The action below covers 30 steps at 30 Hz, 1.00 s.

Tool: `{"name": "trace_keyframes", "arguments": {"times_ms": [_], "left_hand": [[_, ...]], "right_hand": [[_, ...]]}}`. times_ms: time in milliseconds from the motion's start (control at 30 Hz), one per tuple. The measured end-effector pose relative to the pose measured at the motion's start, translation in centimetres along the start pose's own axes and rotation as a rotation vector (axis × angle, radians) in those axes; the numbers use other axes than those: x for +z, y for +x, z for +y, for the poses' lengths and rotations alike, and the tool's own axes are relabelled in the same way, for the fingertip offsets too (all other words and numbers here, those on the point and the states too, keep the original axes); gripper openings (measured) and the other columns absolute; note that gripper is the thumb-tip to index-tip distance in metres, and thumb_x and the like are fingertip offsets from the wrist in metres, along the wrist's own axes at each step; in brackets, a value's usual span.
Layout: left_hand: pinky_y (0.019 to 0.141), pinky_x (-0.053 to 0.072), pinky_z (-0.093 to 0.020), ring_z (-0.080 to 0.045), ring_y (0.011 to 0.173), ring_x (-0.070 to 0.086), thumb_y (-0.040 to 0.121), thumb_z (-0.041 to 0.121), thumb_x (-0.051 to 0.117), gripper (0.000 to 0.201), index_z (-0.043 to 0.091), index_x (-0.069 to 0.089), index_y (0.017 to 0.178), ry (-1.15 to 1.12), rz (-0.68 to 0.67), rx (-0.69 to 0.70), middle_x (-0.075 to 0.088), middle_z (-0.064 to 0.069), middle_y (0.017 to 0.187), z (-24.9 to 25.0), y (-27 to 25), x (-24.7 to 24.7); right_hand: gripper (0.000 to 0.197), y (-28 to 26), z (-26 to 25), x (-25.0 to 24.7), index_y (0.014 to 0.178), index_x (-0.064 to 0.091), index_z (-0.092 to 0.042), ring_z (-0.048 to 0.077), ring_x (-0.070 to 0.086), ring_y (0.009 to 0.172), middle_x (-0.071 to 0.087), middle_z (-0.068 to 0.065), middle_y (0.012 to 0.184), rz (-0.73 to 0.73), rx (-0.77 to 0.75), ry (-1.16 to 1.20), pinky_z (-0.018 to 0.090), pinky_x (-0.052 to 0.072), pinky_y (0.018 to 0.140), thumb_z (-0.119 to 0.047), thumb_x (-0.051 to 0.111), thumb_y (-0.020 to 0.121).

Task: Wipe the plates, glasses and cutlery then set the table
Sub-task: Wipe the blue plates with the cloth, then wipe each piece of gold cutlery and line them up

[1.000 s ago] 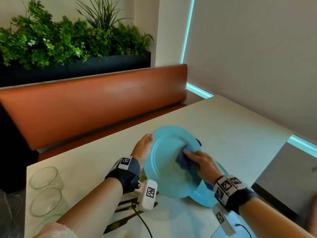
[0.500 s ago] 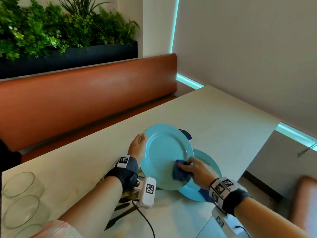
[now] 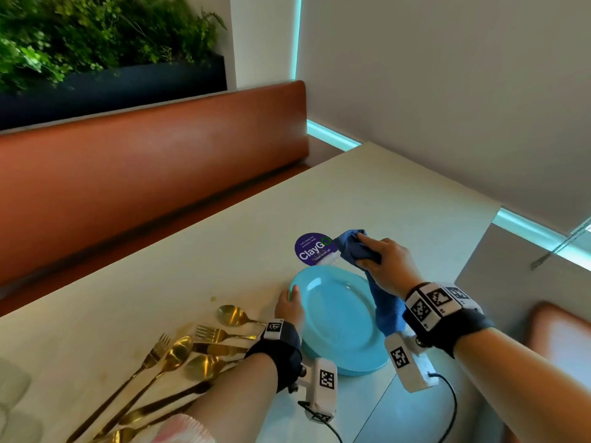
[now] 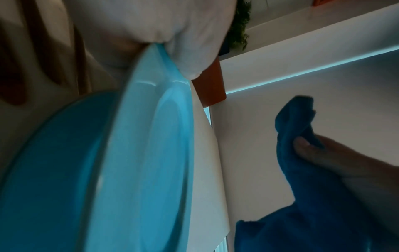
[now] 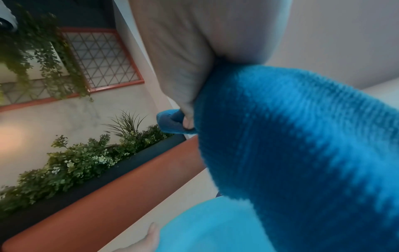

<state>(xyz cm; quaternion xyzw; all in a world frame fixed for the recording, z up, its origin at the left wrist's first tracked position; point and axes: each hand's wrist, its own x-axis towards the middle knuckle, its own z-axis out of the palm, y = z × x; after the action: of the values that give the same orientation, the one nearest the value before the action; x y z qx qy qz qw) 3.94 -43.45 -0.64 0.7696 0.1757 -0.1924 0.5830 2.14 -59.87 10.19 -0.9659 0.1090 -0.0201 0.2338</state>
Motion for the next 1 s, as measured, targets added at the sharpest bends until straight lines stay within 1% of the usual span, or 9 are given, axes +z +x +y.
{"name": "trace_keyframes", "arguments": {"times_ms": [133, 233, 333, 400, 500, 633, 733, 900, 1000], "left_hand": [[0.089, 0.043, -0.032, -0.035, 0.112, 0.056, 0.096, 0.038, 0.045, 0.048, 0.001, 0.049, 0.127, -0.033, -0.002, -0.109, 0.058, -0.02, 0.125, -1.0, 0.4, 1.4], [0.089, 0.048, -0.038, -0.035, 0.106, 0.06, 0.086, 0.026, 0.062, 0.045, 0.002, 0.048, 0.122, 0.002, 0.051, -0.139, 0.061, -0.019, 0.12, -1.7, 0.8, 1.9], [0.095, 0.046, -0.038, -0.034, 0.116, 0.054, 0.082, 0.017, 0.06, 0.056, 0.003, 0.039, 0.131, 0.2, 0.061, -0.118, 0.055, -0.017, 0.129, -1.8, 1.1, 2.2], [0.102, 0.04, -0.037, -0.033, 0.125, 0.046, 0.081, 0.019, 0.059, 0.063, 0.002, 0.034, 0.137, 0.383, 0.062, -0.086, 0.047, -0.015, 0.136, -1.7, 1.1, 2.4], [0.107, 0.033, -0.039, -0.03, 0.128, 0.038, 0.08, 0.023, 0.059, 0.064, 0.004, 0.033, 0.136, 0.556, 0.074, -0.02, 0.041, -0.013, 0.138, -1.4, 1.1, 3.0], [0.108, 0.031, -0.04, -0.03, 0.134, 0.029, 0.083, 0.029, 0.056, 0.07, 0.008, 0.026, 0.143, 0.657, 0.012, 0.031, 0.032, -0.012, 0.144, -1.1, 0.8, 3.0], [0.109, 0.031, -0.038, -0.029, 0.134, 0.027, 0.085, 0.03, 0.054, 0.066, 0.01, 0.027, 0.142, 0.666, -0.007, 0.023, 0.03, -0.011, 0.145, -0.8, 0.0, 2.0], [0.106, 0.035, -0.036, -0.028, 0.13, 0.034, 0.087, 0.025, 0.052, 0.051, 0.012, 0.039, 0.134, 0.625, 0.051, 0.082, 0.04, -0.01, 0.138, -1.0, -1.6, -2.1], [0.106, 0.037, -0.035, -0.026, 0.129, 0.037, 0.089, 0.024, 0.051, 0.045, 0.013, 0.042, 0.131, 0.621, 0.114, 0.086, 0.044, -0.009, 0.136, -1.9, -2.2, -6.2]], "right_hand": [[0.05, 0.2, 0.2, 1.3, 0.138, 0.043, -0.03, 0.026, 0.055, 0.107, 0.058, 0.011, 0.114, -0.053, -0.018, -0.02, 0.019, 0.032, 0.08, -0.024, 0.057, 0.09], [0.051, 0.2, 0.3, 1.9, 0.139, 0.042, -0.03, 0.026, 0.054, 0.108, 0.057, 0.01, 0.116, -0.088, -0.018, -0.025, 0.016, 0.029, 0.077, -0.024, 0.057, 0.09], [0.052, 0.1, 0.3, 2.3, 0.139, 0.041, -0.03, 0.025, 0.054, 0.107, 0.056, 0.01, 0.116, -0.127, -0.014, -0.027, 0.014, 0.027, 0.075, -0.024, 0.057, 0.09], [0.053, 0.2, 0.3, 2.5, 0.14, 0.039, -0.029, 0.024, 0.053, 0.109, 0.055, 0.009, 0.117, -0.15, -0.009, -0.034, 0.012, 0.026, 0.074, -0.024, 0.057, 0.091], [0.053, 0.3, 0.4, 2.7, 0.141, 0.038, -0.029, 0.024, 0.052, 0.11, 0.055, 0.009, 0.118, -0.164, -0.003, -0.059, 0.012, 0.025, 0.075, -0.026, 0.056, 0.091], [0.054, 0.4, 0.2, 2.9, 0.142, 0.037, -0.029, 0.023, 0.052, 0.111, 0.054, 0.009, 0.12, -0.179, 0.01, -0.075, 0.013, 0.026, 0.077, -0.027, 0.056, 0.091], [0.054, 0.3, -0.5, 2.9, 0.141, 0.038, -0.029, 0.025, 0.052, 0.111, 0.055, 0.01, 0.119, -0.182, 0.011, -0.074, 0.015, 0.028, 0.078, -0.027, 0.057, 0.09], [0.053, -0.8, -3.3, 3.2, 0.139, 0.042, -0.029, 0.026, 0.053, 0.116, 0.057, 0.01, 0.125, -0.182, -0.013, -0.074, 0.023, 0.037, 0.093, -0.028, 0.058, 0.089], [0.051, -2.3, -5.9, 3.7, 0.138, 0.043, -0.027, 0.024, 0.053, 0.118, 0.057, 0.008, 0.129, -0.191, -0.065, -0.064, 0.023, 0.037, 0.095, -0.026, 0.058, 0.089]]}}
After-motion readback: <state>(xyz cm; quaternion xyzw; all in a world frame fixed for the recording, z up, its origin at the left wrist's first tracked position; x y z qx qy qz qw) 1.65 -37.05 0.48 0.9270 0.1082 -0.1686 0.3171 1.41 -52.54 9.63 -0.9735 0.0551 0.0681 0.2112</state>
